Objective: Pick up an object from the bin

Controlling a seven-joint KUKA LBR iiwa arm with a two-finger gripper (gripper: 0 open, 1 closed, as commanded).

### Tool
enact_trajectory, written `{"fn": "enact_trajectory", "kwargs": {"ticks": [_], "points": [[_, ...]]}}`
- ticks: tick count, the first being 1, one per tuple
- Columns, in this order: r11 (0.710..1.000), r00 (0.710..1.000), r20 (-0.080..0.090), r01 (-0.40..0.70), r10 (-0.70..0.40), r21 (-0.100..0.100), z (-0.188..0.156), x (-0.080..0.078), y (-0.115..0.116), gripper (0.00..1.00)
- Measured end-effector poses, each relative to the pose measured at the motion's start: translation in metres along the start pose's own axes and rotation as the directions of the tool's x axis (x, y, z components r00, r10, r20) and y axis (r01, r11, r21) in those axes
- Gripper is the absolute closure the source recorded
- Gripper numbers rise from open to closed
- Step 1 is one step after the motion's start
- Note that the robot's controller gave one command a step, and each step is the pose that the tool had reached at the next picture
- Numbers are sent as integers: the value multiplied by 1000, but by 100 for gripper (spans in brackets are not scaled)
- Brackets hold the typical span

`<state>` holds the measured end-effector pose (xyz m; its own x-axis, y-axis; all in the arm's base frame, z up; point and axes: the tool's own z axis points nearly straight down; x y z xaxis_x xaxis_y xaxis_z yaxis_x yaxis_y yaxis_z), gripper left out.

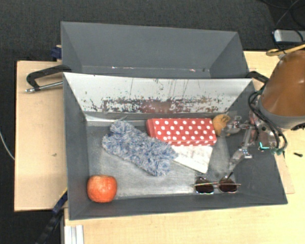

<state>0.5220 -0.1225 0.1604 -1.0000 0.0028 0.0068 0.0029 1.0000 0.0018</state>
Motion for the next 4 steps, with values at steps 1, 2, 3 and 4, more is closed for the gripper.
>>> {"fn": "enact_trajectory", "kwargs": {"ticks": [1, 2, 3, 4], "points": [[1000, 1000, 7, 2, -2, 1, -4, -1, 1, 0], [997, 997, 9, 79, -79, 3, 87, 24, 51, 100], [997, 997, 9, 79, -79, 3, 87, 24, 51, 100], [993, 993, 12, 119, -119, 3, -39, 10, 41, 100]]}}
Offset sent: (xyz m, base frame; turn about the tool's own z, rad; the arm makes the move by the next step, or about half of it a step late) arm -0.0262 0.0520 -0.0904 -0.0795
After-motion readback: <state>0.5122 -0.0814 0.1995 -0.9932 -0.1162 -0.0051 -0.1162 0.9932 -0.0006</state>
